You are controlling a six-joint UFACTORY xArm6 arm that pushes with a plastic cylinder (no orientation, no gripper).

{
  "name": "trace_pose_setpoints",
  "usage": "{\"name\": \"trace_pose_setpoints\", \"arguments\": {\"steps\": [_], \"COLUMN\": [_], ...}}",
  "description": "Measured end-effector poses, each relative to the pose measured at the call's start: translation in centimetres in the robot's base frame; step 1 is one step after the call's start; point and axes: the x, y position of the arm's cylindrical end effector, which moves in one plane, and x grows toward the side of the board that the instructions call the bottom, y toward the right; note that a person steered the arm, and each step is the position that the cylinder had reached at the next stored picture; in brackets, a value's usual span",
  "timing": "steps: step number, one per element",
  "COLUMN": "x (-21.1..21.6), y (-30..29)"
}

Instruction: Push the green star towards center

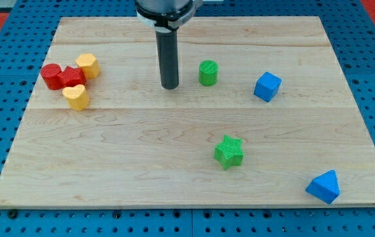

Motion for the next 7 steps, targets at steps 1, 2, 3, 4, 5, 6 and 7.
{"name": "trace_pose_setpoints", "arguments": {"steps": [1,2,3,4,5,6,7], "x": [-3.3,-1.3,0.2,0.9,0.9,2.0,2.0], "y": [8.7,13.6,4.5,2.2,1.8,0.8,-4.4]}}
